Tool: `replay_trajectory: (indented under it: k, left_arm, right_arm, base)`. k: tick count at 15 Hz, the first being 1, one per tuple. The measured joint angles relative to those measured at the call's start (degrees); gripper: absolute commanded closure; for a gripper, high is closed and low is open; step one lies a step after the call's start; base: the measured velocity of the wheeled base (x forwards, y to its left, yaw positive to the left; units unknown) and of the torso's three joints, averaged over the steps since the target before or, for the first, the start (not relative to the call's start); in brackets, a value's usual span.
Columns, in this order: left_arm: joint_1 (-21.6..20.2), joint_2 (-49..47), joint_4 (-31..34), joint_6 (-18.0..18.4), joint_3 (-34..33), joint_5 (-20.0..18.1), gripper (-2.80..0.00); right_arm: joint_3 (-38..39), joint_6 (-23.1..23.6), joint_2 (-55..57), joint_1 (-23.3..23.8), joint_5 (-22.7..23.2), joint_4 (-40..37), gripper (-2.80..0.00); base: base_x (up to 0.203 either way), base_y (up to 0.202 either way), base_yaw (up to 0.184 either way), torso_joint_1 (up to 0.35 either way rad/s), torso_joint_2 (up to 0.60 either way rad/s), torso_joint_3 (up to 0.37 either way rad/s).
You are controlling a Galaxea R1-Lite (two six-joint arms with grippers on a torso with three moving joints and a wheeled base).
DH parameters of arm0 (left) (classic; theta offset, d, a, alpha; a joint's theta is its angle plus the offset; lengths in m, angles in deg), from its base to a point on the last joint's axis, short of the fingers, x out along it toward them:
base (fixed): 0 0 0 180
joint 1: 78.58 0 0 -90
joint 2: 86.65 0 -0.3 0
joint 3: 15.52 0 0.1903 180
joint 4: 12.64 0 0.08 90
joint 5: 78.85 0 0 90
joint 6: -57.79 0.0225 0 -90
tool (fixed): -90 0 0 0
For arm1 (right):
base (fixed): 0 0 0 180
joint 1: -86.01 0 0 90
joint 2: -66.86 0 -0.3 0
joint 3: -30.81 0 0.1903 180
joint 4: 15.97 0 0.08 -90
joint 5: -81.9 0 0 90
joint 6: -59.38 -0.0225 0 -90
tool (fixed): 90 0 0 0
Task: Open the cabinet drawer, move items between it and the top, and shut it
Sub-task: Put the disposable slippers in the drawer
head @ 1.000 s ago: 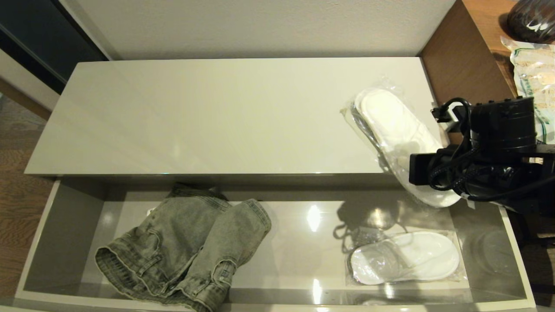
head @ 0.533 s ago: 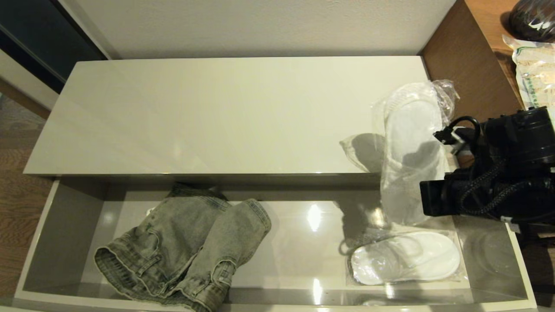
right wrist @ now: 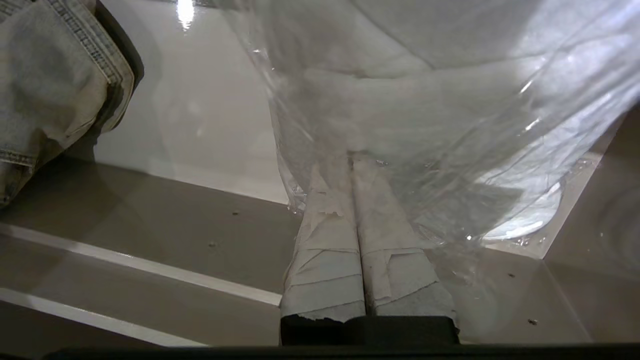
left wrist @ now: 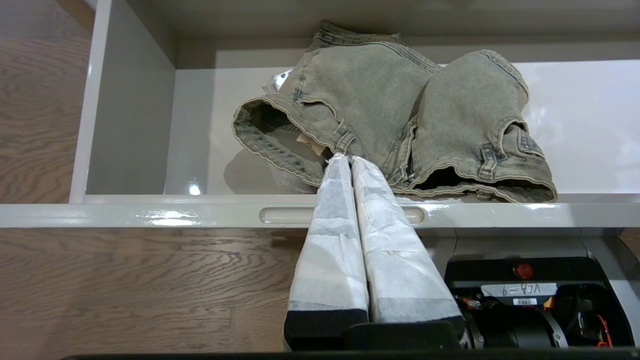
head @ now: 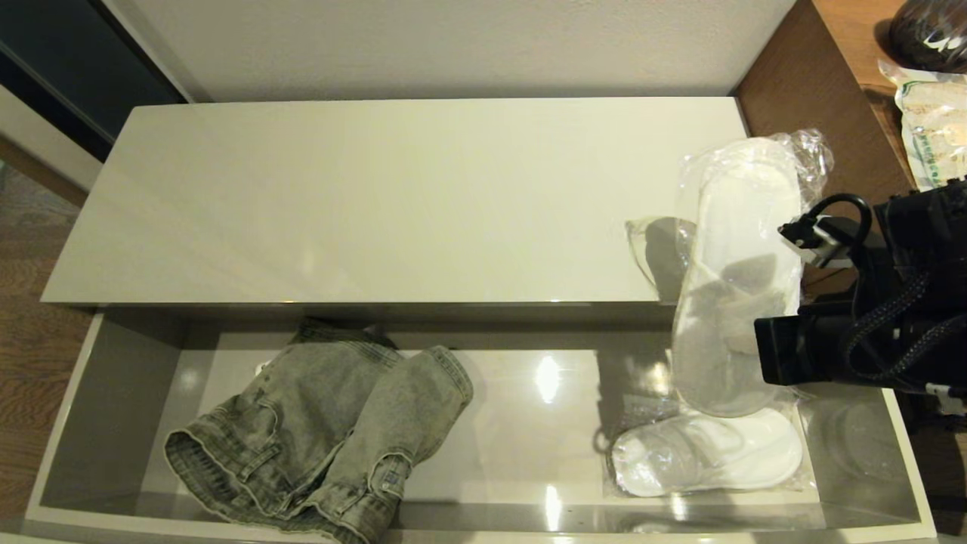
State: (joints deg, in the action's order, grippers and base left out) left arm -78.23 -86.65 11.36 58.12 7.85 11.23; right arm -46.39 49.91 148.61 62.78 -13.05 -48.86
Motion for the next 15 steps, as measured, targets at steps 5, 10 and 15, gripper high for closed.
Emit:
replay_trajectory:
  k: [5,10,15]
  left_arm:
    - [0.00,0.00,-0.01,0.02,0.00,0.00,0.00]
    - [0.00,0.00,-0.03,0.02,0.00,-0.02,0.00]
    - [0.00,0.00,-0.01,0.04,0.00,0.00,0.00]
  right_arm:
    - [-0.11,0.35,-4.68,-2.81,0.10,-7.29,0.00]
    - [4.46,4.51,-10.68,-8.23,1.18,-15.29,0.00]
    - [3.28,26.48,-9.77,-12.45,-3.47,-17.34,0.00]
  base:
    - [0.000,0.000,0.000,0.000,0.00,0.000]
    - [0.000,0.000,0.000,0.000,0.00,0.000]
    - [0.000,0.000,0.000,0.000,0.00,0.000]
